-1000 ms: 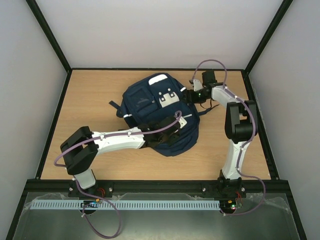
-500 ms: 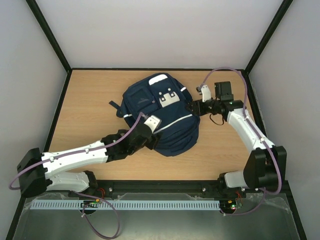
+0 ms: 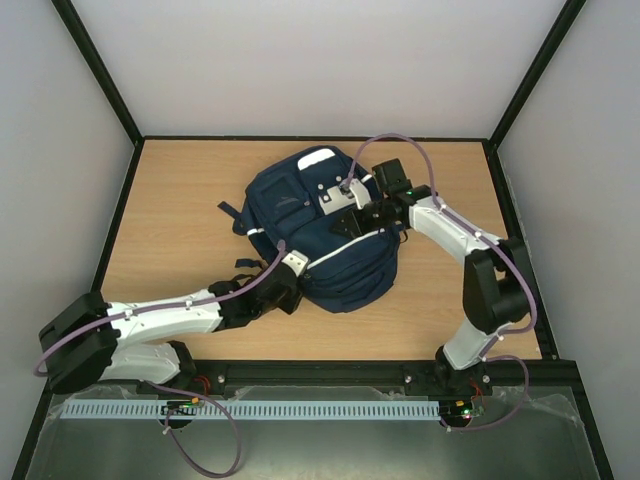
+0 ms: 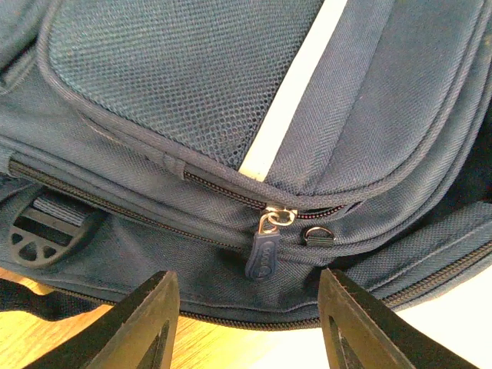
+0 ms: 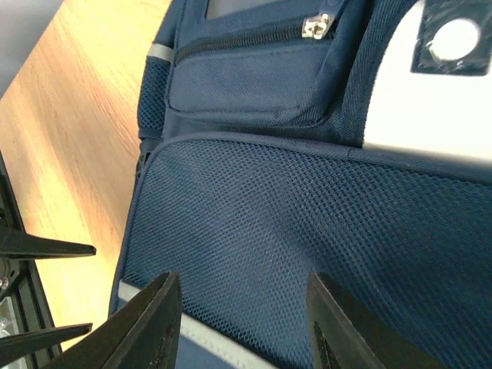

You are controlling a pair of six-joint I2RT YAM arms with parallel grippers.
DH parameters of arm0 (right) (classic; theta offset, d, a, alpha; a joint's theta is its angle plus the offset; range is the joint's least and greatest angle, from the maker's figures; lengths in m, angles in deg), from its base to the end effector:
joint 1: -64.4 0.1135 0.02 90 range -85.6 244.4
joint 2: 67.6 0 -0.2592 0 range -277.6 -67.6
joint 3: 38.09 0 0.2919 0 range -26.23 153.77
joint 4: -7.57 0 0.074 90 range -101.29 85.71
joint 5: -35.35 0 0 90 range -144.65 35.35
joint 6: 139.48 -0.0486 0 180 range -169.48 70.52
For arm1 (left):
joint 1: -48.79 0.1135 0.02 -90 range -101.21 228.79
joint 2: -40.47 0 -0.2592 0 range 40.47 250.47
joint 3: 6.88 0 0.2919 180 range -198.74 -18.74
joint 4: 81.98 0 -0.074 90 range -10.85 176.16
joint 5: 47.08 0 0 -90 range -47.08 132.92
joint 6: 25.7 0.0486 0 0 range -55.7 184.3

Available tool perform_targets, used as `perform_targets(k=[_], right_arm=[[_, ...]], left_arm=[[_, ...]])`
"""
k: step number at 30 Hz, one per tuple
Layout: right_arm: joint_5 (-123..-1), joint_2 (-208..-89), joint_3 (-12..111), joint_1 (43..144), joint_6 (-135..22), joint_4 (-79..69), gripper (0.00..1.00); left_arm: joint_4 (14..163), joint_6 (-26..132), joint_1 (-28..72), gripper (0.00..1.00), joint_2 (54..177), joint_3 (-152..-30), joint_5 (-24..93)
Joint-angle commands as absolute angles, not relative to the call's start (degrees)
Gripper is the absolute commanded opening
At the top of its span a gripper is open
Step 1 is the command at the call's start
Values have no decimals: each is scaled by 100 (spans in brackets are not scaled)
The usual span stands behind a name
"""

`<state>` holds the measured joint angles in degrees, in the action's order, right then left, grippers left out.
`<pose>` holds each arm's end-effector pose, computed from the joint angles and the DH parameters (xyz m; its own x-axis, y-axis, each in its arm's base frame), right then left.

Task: Pack the student bag
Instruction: Zip the student bag at the center of the board.

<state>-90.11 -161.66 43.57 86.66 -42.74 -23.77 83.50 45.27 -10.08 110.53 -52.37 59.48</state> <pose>0.3646 0.1797 0.2308 -0.5537 -0.3299 -0.7646 -0.7667 0.5602 0.3135 0.1621 -0.2416 0.1598 -0.5384 0.2869 -0.7923 0.5612 0.8235 -0.0832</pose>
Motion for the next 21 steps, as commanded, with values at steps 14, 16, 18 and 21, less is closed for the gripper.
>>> perform_targets(k=[14, 16, 18, 21], right_arm=[[-9322, -17512, 4696, 8760, -4298, -2634, 42], [-9325, -17549, 4686, 8760, -4275, -2652, 42], [-9311, -17574, 4674, 8760, -4248, -2651, 42], [-9292, -17618, 4646, 8760, -4235, -2650, 42]], left_arm=[[9246, 5193, -553, 41, 11854, -5054, 5612], [9280, 5270, -525, 40, 11950, -5087, 5504], [9298, 5381, -501, 40, 12050, -5136, 5329], [9304, 5593, -492, 43, 12167, -5206, 4902]])
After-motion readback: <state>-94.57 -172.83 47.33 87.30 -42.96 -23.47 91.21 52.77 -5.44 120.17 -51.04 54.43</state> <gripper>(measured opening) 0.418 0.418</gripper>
